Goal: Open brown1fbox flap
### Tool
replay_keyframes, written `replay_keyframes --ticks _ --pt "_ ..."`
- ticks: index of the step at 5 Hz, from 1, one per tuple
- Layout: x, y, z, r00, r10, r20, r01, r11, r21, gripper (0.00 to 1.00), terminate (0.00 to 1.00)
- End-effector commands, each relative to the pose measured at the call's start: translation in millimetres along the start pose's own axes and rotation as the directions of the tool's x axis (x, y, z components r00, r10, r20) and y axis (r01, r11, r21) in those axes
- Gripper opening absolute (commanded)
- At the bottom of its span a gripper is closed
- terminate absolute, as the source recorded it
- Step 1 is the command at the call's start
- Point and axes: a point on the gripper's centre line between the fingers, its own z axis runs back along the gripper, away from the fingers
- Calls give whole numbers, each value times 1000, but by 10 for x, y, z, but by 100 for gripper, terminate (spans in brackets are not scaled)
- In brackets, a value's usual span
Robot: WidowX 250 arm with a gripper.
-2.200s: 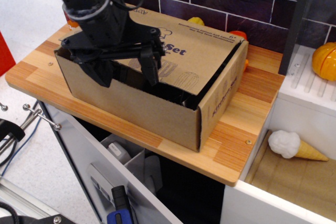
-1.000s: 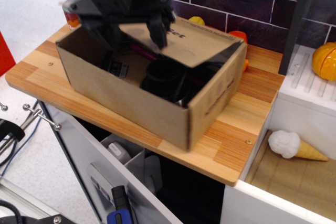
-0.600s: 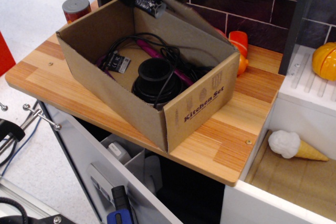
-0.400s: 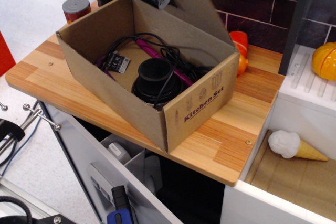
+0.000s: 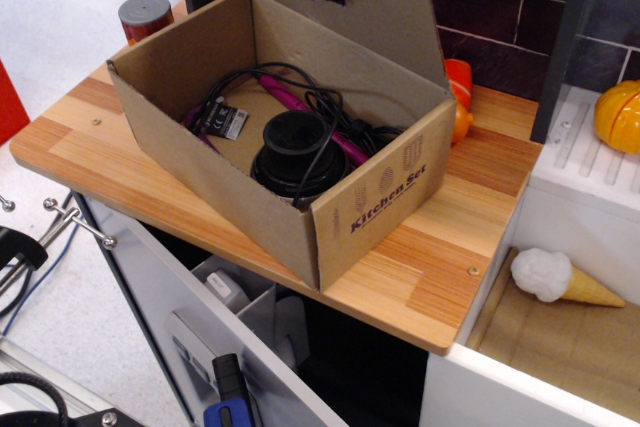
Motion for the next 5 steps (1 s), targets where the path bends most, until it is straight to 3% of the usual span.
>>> replay_keyframes --ticks 1,4,5 --pt "331 -136 -5 992 -26 120 27 1000 -3 100 0" --pt "680 -434 -241 977 -74 200 81 996 -26 100 0" --pt "673 -458 -254 973 -85 214 87 996 -2 100 100"
